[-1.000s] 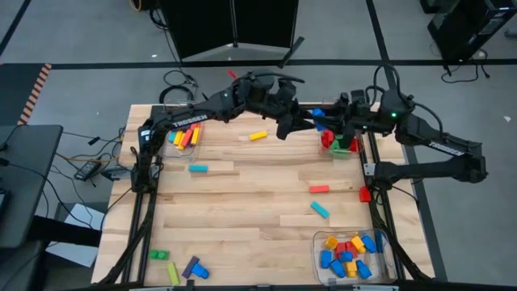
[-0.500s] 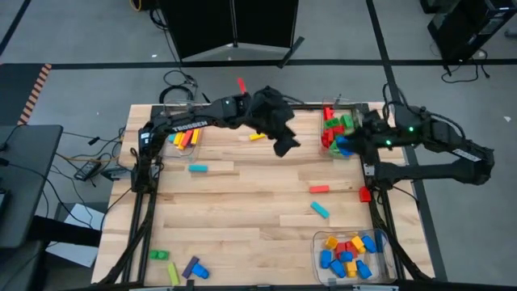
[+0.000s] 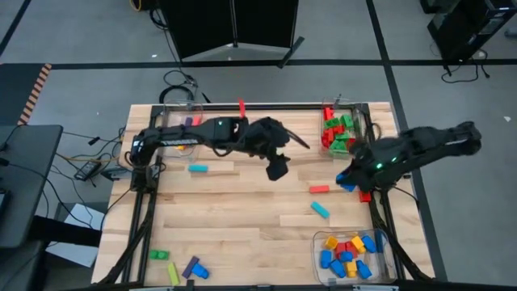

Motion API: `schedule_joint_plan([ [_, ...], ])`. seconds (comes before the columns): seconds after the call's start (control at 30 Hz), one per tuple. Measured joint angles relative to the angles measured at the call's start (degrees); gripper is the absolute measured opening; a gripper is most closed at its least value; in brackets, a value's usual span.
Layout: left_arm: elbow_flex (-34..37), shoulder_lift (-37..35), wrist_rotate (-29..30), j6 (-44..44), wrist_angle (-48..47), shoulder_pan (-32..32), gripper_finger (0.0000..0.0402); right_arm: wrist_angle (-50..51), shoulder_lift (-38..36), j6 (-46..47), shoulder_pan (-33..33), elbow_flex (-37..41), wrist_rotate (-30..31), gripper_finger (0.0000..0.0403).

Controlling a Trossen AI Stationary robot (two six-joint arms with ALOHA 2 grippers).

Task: Sort blocks by size
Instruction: Put the blue 1 stud game piece into the bottom transparent bin

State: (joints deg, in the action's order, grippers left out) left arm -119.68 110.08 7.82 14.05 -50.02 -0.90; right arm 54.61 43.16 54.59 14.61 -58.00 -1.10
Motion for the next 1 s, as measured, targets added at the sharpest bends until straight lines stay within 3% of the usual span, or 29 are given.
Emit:
schedule_joint_plan([
  [0.27,7.5,-0.7,1.5,1.1,0.1,4.0,0.0243,0.3,11.6,19.7,11.3,0.0,0.0,0.014],
  [0.47,18.4,-3.9,3.3,4.2,1.9,7.1,0.0243,-0.3,18.7,38.6,20.7,0.0,0.5,0.014],
  [0.73,38.7,-16.6,5.8,10.7,13.5,10.4,0.0243,-1.1,27.0,64.9,34.6,0.0,6.1,0.0149],
  [1.0,52.2,-26.2,5.8,18.3,20.5,13.1,0.0243,0.5,34.2,81.6,44.3,0.0,3.5,0.0148],
])
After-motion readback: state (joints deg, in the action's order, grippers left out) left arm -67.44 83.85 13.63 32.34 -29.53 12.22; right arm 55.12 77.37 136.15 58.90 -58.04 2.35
